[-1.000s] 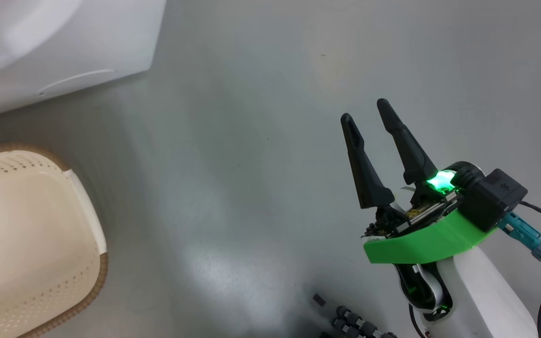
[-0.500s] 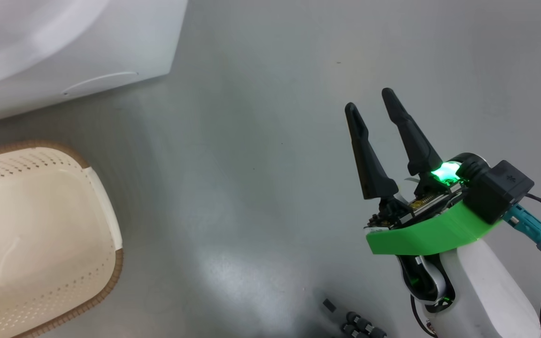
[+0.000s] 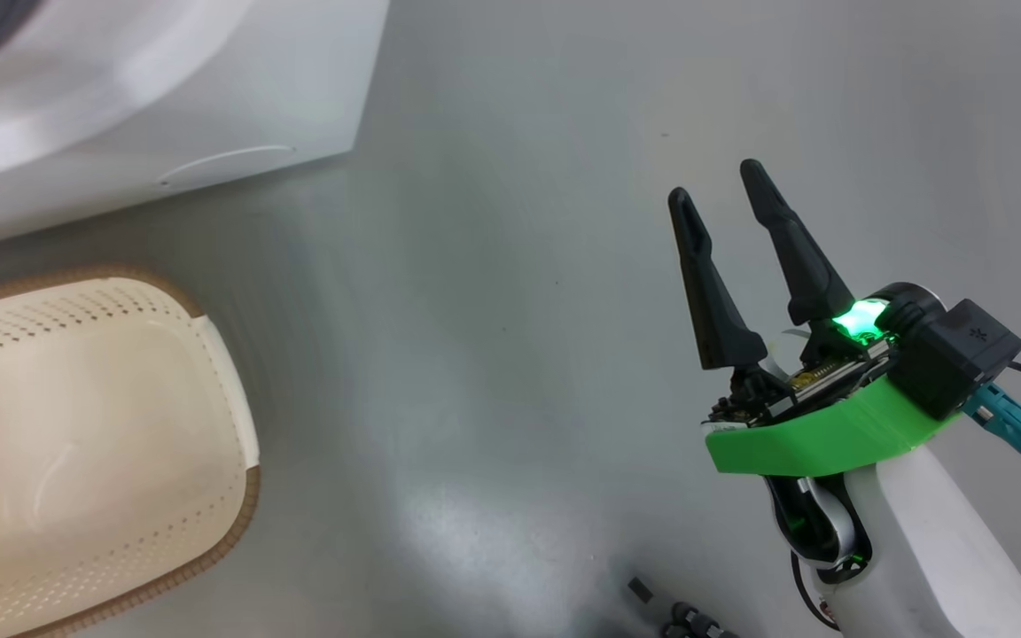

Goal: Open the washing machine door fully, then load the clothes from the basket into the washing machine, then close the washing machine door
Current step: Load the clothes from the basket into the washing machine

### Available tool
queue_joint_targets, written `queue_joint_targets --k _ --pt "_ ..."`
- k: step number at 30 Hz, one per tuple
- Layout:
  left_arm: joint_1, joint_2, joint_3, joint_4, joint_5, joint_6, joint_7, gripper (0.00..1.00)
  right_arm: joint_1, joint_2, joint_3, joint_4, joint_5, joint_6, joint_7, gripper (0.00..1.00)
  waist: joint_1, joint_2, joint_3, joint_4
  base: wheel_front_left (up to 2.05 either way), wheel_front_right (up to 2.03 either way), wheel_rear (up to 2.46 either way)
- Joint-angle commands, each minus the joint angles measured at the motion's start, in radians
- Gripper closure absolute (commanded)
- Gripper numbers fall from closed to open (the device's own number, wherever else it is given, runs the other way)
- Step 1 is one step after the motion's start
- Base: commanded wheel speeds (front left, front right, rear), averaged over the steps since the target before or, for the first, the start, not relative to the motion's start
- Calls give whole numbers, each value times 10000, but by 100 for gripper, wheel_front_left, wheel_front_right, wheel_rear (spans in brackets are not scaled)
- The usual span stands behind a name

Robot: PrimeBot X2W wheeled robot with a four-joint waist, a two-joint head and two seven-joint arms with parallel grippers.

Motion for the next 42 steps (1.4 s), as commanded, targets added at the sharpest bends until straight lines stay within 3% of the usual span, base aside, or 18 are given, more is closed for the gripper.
queue_joint_targets --k 1,12,27,42 --pt "324 342 156 -462 -45 5 -51 0 -90 -65 87 -244 -63 46 -76 0 0 0 -82 110 0 0 0" --pt "1938 -438 691 -1782 -373 5 -51 0 -234 -372 29 -76 -95 46 -76 0 0 0 -567 587 0 0 0" --pt "4650 -1481 699 -2937 -351 4 -51 0 160 -826 -129 262 -7 46 -76 0 0 0 -1824 1294 0 0 0" --pt "6643 -2039 463 -3627 -97 4 -51 0 917 -1377 -426 452 84 46 -76 0 0 0 -3129 1927 0 0 0"
